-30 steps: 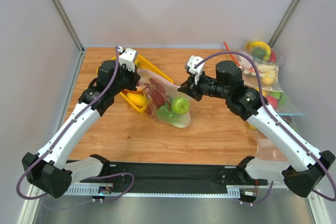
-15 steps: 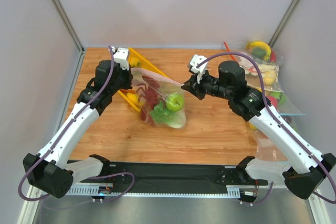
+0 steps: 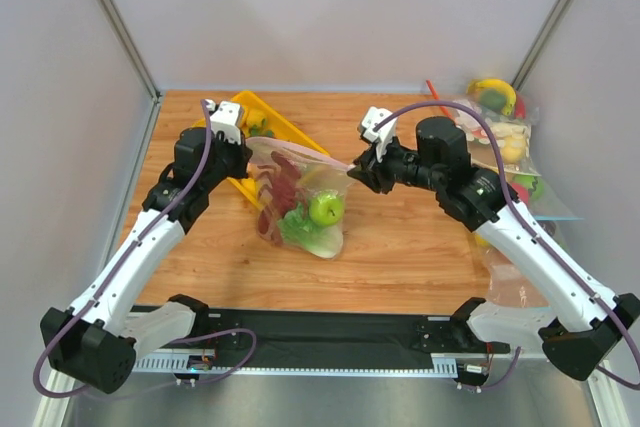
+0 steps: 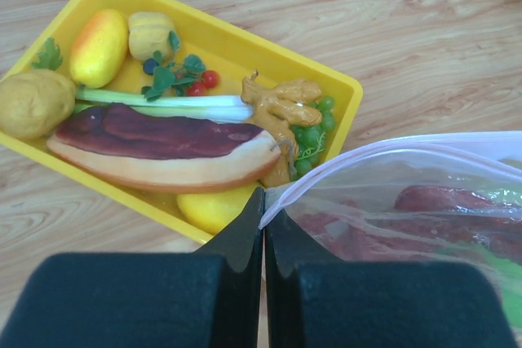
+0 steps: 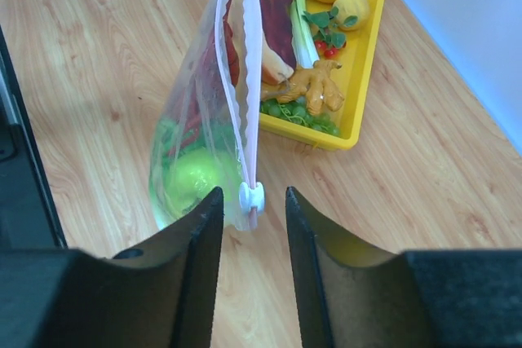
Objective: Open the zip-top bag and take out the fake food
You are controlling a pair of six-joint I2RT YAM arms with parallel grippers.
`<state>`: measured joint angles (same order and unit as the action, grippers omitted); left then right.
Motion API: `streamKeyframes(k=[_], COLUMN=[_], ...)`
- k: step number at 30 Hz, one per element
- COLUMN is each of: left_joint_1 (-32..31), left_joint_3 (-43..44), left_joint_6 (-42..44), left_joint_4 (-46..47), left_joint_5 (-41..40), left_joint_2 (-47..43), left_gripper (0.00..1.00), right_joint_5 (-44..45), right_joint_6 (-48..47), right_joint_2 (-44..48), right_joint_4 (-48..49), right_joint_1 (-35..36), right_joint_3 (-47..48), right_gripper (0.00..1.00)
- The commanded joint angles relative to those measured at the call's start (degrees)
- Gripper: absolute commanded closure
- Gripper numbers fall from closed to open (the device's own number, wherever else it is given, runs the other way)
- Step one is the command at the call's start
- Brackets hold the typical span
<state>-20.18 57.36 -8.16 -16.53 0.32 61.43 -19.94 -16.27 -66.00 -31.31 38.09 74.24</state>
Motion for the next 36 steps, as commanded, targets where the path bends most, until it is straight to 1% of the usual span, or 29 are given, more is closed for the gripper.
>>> streamKeyframes(k=[1,2,3,5,6,10,14,17,23,32,36], left_joint_1=[1.6,1.6,1.5,1.3,0.5,-1.4,-2.4,-2.9,-3.2,-3.4,-3.3], left_joint_3=[-1.4,-1.8,-1.7,-2.0,-2.1,-2.5,-2.2,-1.8,-1.4,0.1,0.7], left_joint_6=[3.2,3.6,3.9,4.3,4.6,6.5,6.5,6.2,6.2,6.1,6.2], left_joint_4=[6.4,7.4,7.6,9.1,9.5,9.6,9.3,8.9,8.1,6.3,5.6], left_joint_5=[4.9,6.8,11.5,17.5,18.8,21.9,25.2,25.6,24.6,21.3,20.0], left_joint_2=[-2.6,-2.9,-2.8,-2.6,-2.5,-2.5,-2.4,-2.5,-2.4,-0.4,0.4], left_gripper=[1.0,1.0,1.0,1.0,1.0,1.0,1.0,1.0,1.0,1.0,1.0], right_joint_5=[-1.2,-0.5,0.1,0.3,0.1,-0.7,-3.3,-7.3,-13.2,-14.9,-14.6], right_joint_6=[-0.7,-0.8,-0.9,-1.0,-1.0,-1.6,-1.6,-0.5,2.9,8.7,10.0], right_joint_2=[2.3,2.3,2.4,2.9,3.2,2.8,-0.8,-4.2,-7.7,-8.9,-10.8], right_joint_4=[-0.4,-0.6,-0.7,-0.1,0.2,1.5,1.3,0.3,1.0,1.1,-0.5], right_joint_1=[-0.5,-0.5,-0.5,-0.5,-0.5,-0.6,-0.6,-0.6,-0.4,2.8,5.7], right_joint_3=[4.0,4.2,4.5,4.8,5.1,6.1,8.6,11.0,11.7,13.9,15.3], right_gripper=[0.59,0.52,0.44,0.4,0.39,0.39,0.42,0.44,0.46,0.45,0.45])
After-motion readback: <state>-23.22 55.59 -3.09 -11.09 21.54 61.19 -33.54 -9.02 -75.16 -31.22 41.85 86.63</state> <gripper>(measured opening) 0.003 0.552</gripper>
